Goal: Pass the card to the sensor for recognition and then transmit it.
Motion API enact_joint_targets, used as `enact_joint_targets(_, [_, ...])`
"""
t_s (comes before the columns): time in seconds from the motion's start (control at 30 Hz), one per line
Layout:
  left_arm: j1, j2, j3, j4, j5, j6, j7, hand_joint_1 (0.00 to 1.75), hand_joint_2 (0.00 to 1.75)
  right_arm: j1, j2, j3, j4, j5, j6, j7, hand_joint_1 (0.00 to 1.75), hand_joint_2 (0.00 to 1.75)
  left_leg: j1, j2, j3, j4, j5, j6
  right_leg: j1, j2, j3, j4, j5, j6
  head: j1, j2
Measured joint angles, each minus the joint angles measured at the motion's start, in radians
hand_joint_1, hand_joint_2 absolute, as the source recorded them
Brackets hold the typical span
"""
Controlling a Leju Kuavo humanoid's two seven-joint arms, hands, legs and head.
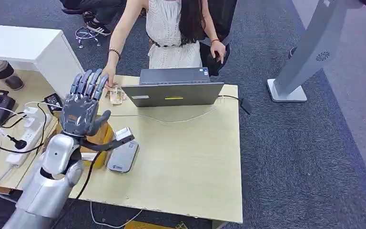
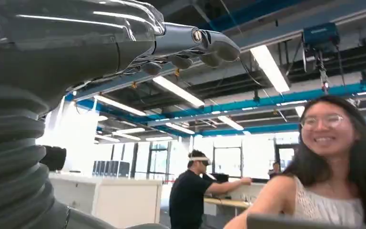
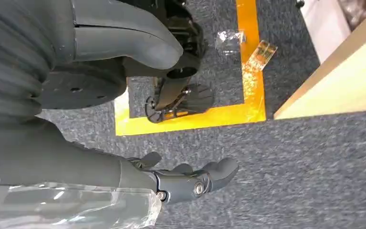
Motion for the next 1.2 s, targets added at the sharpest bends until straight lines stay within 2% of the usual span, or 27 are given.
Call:
enact_joint_targets(0.13, [0.091,0.016,-0.001,-0.077,-0.001,0.000,0.000,0.00,1.75,0.010,-0.003,-0.003,0.000,0.000,0.000,-0.009,0.00,1.75,0.000,-0.002,-0.002,0.000,0.000,0.000,0.000,-0.002,-0.001,0.000,-0.001,0.000,0.000,0.000])
enact_joint_targets(0.37, [0.148,0.035,-0.002,-0.129,-0.002,0.003,-0.004,0.00,1.75,0.012,-0.003,-0.006,-0.002,-0.007,-0.002,-0.010,0.00,1.75,0.000,0.000,0.000,-0.001,0.000,0.000,0.000,0.000,0.001,0.000,0.000,0.000,0.000,0.000])
enact_joint_targets(0.53, [0.340,0.063,-0.001,-0.229,-0.017,0.079,-0.022,0.00,1.75,0.029,-0.009,-0.031,-0.005,-0.036,-0.010,-0.028,0.00,1.75,0.000,0.001,-0.001,-0.001,-0.001,0.000,0.000,0.001,-0.001,0.000,-0.001,0.000,0.000,0.000])
enact_joint_targets(0.67, [0.436,0.077,-0.001,-0.279,-0.001,0.076,-0.037,0.00,1.75,0.031,-0.012,-0.047,-0.008,-0.037,-0.009,-0.038,0.00,1.75,0.000,0.000,-0.001,-0.001,-0.002,0.000,0.000,0.000,-0.001,-0.001,-0.002,0.001,-0.001,0.000])
enact_joint_targets(0.77, [0.477,0.083,0.001,-0.295,0.015,0.027,-0.027,0.00,1.75,0.033,-0.014,-0.054,-0.012,-0.035,-0.008,-0.042,0.00,1.75,0.000,0.000,-0.001,-0.001,-0.001,0.000,0.000,0.000,0.000,-0.001,-0.001,0.001,-0.001,0.000])
enact_joint_targets(0.9, [0.494,0.088,0.016,-0.294,0.037,-0.091,0.008,0.00,1.75,0.039,-0.016,-0.065,-0.014,-0.035,-0.007,-0.042,0.00,1.75,0.000,0.000,-0.001,-0.001,-0.001,0.000,0.000,-0.001,0.000,-0.001,-0.001,0.001,-0.001,0.000])
enact_joint_targets(0.97, [0.495,0.092,0.020,-0.289,0.044,-0.124,0.016,0.00,1.75,0.043,-0.018,-0.071,-0.014,-0.035,-0.003,-0.039,0.00,1.75,0.000,0.000,0.000,-0.001,-0.001,-0.001,0.000,-0.002,0.000,-0.001,-0.001,0.000,-0.001,0.000])
enact_joint_targets(1.2, [0.497,0.098,0.027,-0.276,0.049,-0.141,0.019,0.00,1.75,0.045,-0.020,-0.077,-0.014,-0.034,0.001,-0.033,0.00,1.75,0.000,0.000,-0.001,-0.001,-0.001,-0.001,0.000,-0.001,0.000,-0.001,-0.001,0.000,-0.001,0.000])
